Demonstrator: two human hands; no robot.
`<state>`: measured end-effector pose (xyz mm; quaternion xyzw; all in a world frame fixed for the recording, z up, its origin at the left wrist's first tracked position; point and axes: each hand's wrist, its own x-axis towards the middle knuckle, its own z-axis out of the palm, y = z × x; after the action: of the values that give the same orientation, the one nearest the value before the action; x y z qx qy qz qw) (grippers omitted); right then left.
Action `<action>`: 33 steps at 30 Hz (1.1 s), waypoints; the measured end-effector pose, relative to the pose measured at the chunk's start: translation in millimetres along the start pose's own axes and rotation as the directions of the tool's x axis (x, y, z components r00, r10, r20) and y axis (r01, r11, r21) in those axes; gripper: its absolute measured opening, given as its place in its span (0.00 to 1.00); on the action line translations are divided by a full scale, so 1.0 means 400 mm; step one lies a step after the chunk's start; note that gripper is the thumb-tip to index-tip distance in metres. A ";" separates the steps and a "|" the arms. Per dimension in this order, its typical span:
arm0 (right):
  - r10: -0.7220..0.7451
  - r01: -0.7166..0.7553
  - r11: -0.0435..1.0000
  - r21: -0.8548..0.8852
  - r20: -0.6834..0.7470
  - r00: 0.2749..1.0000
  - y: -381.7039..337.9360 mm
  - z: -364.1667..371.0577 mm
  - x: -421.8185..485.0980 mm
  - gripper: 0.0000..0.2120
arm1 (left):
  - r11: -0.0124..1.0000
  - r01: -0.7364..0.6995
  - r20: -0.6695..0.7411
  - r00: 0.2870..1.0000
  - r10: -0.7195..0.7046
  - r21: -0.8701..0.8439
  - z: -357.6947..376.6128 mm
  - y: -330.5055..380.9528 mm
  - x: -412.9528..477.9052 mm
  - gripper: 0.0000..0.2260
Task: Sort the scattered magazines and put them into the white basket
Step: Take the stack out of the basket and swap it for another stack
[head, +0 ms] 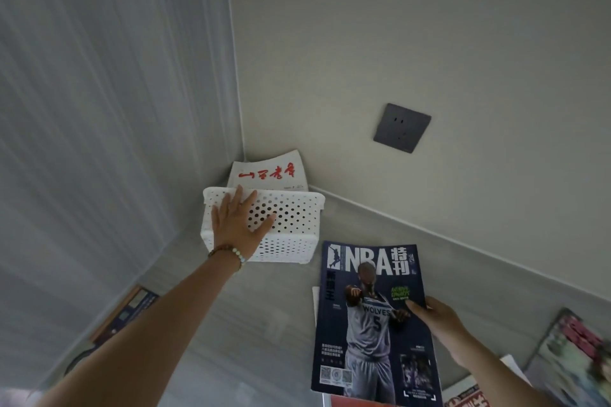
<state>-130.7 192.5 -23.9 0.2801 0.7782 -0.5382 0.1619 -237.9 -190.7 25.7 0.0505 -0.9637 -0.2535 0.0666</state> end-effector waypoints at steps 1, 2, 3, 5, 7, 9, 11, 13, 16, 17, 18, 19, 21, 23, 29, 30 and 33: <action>-0.002 0.003 1.000 -0.016 0.016 1.000 -0.003 -0.003 -0.001 0.16 | 1.000 0.005 -0.004 1.000 -0.005 0.008 0.004 0.006 -0.002 0.33; 0.001 0.000 0.999 -0.032 0.033 0.999 -0.004 -0.007 0.000 0.15 | 1.000 0.008 -0.007 1.000 -0.008 0.021 0.009 0.014 -0.006 0.35; 0.008 -0.006 0.999 -0.048 0.048 0.999 -0.002 -0.011 0.002 0.15 | 0.999 0.014 -0.008 1.000 -0.014 0.033 0.013 0.023 -0.010 0.36; 0.007 -0.001 0.997 -0.077 0.076 0.997 0.001 -0.017 0.010 0.15 | 0.999 0.023 -0.008 1.000 -0.023 0.048 0.021 0.037 -0.016 0.38; -0.008 0.019 0.993 -0.116 0.097 0.995 0.000 -0.021 0.019 0.16 | 0.998 0.019 -0.007 1.000 -0.018 0.066 0.027 0.047 -0.021 0.39; -0.025 0.044 0.986 -0.163 0.118 0.993 -0.009 -0.021 0.029 0.15 | 0.996 0.023 -0.010 1.000 -0.022 0.081 0.028 0.053 -0.023 0.39; -0.037 0.069 0.965 -0.253 0.127 0.991 -0.021 -0.025 0.040 0.13 | 0.996 0.036 -0.016 0.999 -0.035 0.076 0.027 0.058 -0.024 0.38; -0.055 0.111 0.896 -0.429 0.140 0.989 -0.039 -0.031 0.055 0.18 | 0.998 0.057 -0.031 0.998 -0.056 0.034 0.020 0.063 -0.022 0.37; -0.132 0.131 0.787 -0.602 0.044 0.990 -0.086 -0.015 0.079 0.28 | 0.994 0.102 -0.094 0.990 -0.104 -0.025 -0.013 0.056 -0.007 0.38; -0.161 0.140 0.803 -0.579 0.016 0.987 -0.121 0.006 0.083 0.30 | 0.992 0.121 -0.114 0.986 -0.124 -0.035 -0.027 0.048 0.006 0.38; -0.181 0.160 0.844 -0.511 0.009 0.983 -0.169 0.037 0.086 0.31 | 0.987 0.150 -0.123 0.980 -0.155 -0.049 -0.041 0.037 0.022 0.38; -0.201 0.195 0.885 -0.422 0.033 0.979 -0.228 0.075 0.089 0.32 | 0.980 0.190 -0.117 0.973 -0.197 -0.065 -0.053 0.024 0.039 0.38; -0.224 0.247 0.936 -0.251 0.115 0.968 -0.351 0.161 0.103 0.32 | 0.953 0.287 -0.074 0.953 -0.295 -0.100 -0.070 -0.003 0.076 0.40; -0.216 0.242 0.961 -0.132 0.184 0.959 -0.465 0.246 0.124 0.34 | 0.907 0.388 -0.010 0.919 -0.395 -0.162 -0.076 -0.028 0.114 0.42; -0.038 0.044 0.999 -0.008 0.369 0.929 -0.588 0.406 0.248 0.40 | 0.808 0.473 0.015 0.866 -0.500 -0.350 -0.042 -0.057 0.161 0.39; -0.017 0.021 1.000 -0.004 0.436 0.900 -0.595 0.416 0.266 0.37 | 0.824 0.459 -0.030 0.868 -0.496 -0.332 -0.038 -0.057 0.157 0.37; -0.011 0.036 0.999 -0.038 0.516 0.857 -0.604 0.441 0.332 0.32 | 0.848 0.450 -0.095 0.866 -0.491 -0.280 -0.033 -0.055 0.153 0.34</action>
<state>-392.0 -0.1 18.1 0.1125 0.7222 -0.5772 0.3640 -294.7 -224.1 32.3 0.2973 -0.8734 -0.3759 0.0866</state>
